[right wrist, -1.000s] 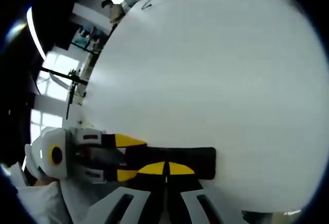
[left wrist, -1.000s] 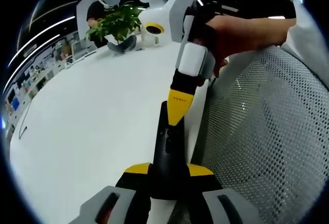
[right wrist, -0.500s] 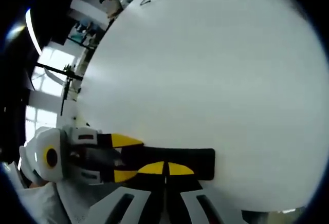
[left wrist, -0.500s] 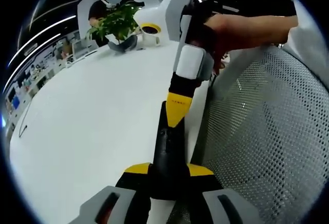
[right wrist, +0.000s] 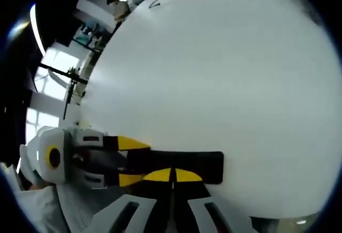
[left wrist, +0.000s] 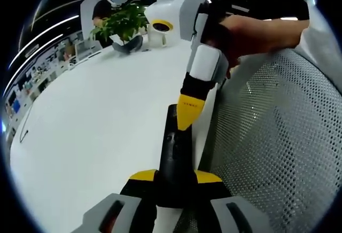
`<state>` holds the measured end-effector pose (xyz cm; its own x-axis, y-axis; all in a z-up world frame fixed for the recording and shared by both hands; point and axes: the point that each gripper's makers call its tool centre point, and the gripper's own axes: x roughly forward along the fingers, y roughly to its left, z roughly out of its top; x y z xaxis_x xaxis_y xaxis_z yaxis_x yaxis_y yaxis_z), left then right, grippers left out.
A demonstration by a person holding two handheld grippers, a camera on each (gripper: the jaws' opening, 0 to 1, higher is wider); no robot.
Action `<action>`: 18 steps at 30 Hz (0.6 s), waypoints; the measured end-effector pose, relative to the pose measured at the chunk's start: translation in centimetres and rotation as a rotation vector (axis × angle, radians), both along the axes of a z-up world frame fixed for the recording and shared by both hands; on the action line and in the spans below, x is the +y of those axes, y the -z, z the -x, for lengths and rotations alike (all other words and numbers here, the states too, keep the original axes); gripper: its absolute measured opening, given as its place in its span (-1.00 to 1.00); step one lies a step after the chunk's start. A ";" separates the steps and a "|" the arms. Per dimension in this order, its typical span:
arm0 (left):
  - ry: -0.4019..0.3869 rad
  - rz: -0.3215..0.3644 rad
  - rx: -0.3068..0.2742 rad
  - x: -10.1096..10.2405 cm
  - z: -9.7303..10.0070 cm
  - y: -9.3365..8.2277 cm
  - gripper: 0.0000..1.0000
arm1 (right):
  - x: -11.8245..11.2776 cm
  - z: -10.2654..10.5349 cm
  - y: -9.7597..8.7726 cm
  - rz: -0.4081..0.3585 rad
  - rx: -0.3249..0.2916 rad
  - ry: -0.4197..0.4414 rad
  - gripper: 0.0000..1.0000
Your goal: Press the specified remote control buttons in sequence, fully releasing each button before pressing the next.
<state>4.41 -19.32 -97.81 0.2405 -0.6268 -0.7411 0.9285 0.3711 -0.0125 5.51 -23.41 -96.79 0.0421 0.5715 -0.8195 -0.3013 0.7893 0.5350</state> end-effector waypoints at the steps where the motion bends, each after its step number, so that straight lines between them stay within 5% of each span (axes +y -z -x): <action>1: 0.003 -0.002 -0.003 0.0 0.0 0.0 -0.52 | -0.1 0.0 0.1 0.005 0.005 0.002 -1.00; 18: 0.008 -0.001 -0.006 0.0 0.0 0.0 -0.52 | -1.2 0.1 0.3 0.052 0.013 0.004 -1.00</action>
